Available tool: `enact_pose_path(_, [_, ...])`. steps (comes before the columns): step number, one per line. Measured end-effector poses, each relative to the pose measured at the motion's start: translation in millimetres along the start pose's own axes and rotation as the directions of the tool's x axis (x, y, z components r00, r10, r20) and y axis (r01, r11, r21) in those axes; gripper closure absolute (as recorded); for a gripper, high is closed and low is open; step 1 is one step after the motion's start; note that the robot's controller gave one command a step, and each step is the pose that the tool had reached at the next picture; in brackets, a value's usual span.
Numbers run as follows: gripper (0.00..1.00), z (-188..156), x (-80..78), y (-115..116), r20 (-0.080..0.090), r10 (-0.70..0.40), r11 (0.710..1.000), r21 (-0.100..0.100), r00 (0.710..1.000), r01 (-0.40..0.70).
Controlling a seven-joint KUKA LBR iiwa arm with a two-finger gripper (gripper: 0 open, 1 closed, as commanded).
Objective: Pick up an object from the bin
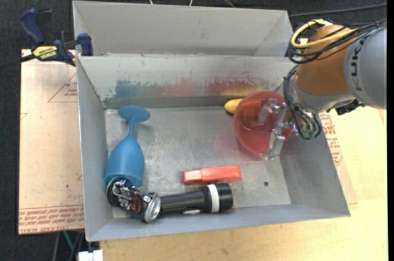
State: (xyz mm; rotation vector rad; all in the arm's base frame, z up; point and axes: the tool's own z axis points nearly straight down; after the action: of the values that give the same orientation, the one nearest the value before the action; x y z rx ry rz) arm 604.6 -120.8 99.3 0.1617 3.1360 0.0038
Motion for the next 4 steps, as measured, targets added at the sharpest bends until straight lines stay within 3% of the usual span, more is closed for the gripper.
enact_pose_path(1, [0.00,23,-44.3,-18,-0.063,0.233,0.972,0.002,0.970,-0.233])
enact_pose_path(2, [1.00,28,-22.5,-28,-0.015,-0.440,0.898,-0.008,0.898,0.440])
enact_pose_path(4, [1.00,20,-21.7,-29,-0.016,-0.440,0.898,-0.008,0.898,0.439])
